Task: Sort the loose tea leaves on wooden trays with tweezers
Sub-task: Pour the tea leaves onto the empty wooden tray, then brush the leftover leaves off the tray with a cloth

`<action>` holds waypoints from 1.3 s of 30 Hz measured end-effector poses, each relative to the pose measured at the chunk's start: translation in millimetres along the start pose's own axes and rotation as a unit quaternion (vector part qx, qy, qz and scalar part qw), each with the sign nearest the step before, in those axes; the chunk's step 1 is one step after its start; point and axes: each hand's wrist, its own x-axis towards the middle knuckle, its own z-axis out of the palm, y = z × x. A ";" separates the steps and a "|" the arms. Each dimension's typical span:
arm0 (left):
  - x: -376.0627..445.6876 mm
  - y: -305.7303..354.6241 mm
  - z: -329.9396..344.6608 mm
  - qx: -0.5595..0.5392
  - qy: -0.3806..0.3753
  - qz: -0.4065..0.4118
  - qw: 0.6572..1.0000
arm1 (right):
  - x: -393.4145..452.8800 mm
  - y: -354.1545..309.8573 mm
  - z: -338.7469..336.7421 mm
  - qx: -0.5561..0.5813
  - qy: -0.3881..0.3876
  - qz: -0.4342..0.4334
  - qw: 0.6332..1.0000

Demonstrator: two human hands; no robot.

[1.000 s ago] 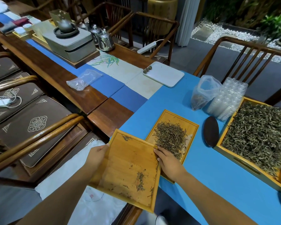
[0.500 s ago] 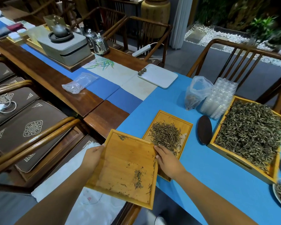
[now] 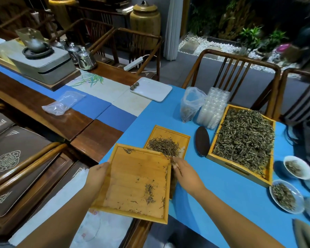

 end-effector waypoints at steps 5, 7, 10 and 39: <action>0.6 13.3 31.6 -0.007 -0.035 0.005 0.999 | -21.6 33.5 -25.4 0.007 0.043 0.058 0.997; -0.8 19.7 47.0 -0.004 -0.042 0.002 0.999 | -33.2 49.6 -36.3 0.008 0.057 0.082 0.995; -5.9 30.4 72.2 0.012 -0.054 0.019 0.998 | -53.4 74.7 -52.2 0.005 0.083 0.113 0.990; -89.5 61.9 323.4 0.094 -0.207 0.093 0.969 | -247.8 267.4 -103.0 -0.001 0.145 0.434 0.889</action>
